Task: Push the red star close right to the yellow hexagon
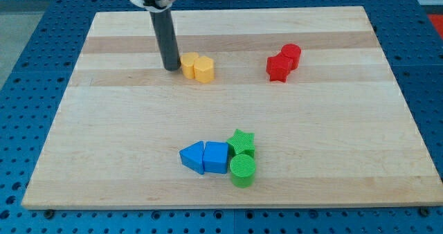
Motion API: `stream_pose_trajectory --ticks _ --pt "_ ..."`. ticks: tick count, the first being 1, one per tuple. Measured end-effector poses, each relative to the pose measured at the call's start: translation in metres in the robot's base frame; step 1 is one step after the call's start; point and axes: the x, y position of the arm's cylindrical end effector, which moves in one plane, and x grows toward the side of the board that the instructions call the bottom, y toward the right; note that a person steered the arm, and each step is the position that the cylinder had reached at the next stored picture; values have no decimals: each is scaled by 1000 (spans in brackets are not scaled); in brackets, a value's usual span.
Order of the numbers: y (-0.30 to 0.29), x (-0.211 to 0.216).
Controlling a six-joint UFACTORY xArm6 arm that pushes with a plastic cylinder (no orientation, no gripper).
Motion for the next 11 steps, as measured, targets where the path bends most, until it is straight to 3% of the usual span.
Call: stream_pose_trajectory --ticks 2,3,6,7,11 --pt "17 -15" --pt "21 -50" --pt "178 -56" --pt "204 -56" --pt "207 -32"
